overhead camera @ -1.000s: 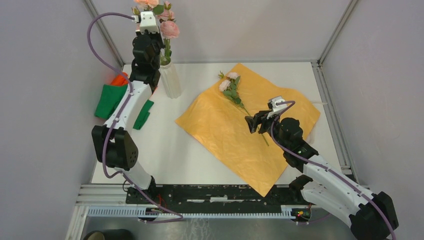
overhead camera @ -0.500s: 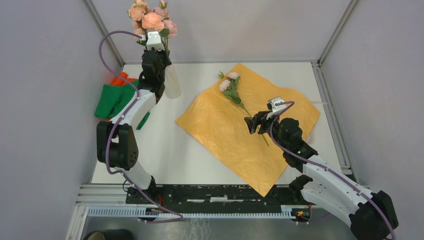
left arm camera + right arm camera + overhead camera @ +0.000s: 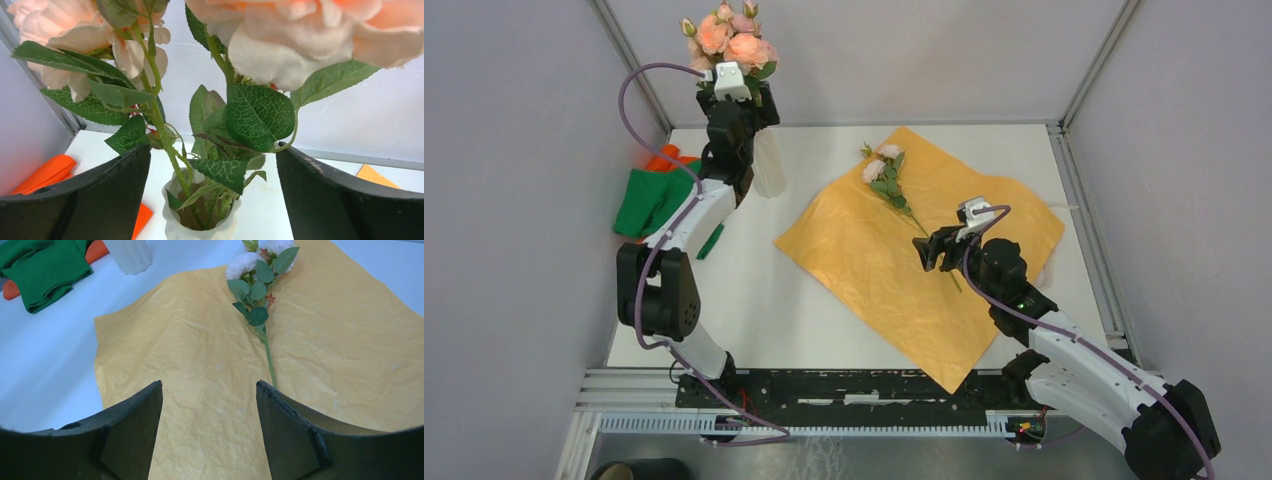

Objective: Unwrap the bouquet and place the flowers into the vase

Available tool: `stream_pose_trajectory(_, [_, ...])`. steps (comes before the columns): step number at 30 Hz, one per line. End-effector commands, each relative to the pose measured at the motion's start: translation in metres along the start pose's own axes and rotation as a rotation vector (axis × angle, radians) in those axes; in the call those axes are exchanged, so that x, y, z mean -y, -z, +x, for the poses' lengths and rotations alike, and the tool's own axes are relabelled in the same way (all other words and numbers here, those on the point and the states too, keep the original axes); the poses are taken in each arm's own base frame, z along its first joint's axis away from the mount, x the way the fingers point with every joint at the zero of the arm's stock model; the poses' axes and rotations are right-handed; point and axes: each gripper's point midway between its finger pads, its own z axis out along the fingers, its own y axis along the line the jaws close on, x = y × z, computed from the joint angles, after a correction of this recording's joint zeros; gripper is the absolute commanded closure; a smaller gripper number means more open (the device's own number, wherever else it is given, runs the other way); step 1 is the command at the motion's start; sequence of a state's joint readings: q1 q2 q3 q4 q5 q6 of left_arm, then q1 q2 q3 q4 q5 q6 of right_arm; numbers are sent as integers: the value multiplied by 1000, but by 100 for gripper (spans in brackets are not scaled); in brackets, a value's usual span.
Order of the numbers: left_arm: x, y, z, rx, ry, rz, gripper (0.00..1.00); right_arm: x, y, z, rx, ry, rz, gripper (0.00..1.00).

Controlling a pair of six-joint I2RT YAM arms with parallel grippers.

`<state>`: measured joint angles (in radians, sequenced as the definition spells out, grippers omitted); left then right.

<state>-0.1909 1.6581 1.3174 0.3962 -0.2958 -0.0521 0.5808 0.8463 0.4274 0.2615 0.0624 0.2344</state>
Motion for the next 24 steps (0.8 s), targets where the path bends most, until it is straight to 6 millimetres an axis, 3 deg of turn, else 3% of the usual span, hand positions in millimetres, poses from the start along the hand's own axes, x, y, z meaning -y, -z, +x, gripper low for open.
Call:
stream_pose_trajectory(1, [-9, 19, -59, 120, 87, -32, 0, -3, -2, -9, 38, -8, -13, 26])
stream_pose_trajectory(3, [-15, 35, -74, 151, 113, -44, 0, -4, -2, -8, 36, -11, -18, 26])
stream_pose_trajectory(8, [-23, 47, -85, 154, 102, -71, 0, -4, -2, -7, 36, -17, -19, 27])
stream_pose_trajectory(14, [-37, 71, -75, 142, 164, -120, 0, -1, -7, -5, 15, -19, 6, 27])
stream_pose_trajectory(24, [-35, 109, -45, 112, 240, -51, 0, 14, -34, 4, -145, 28, 112, 27])
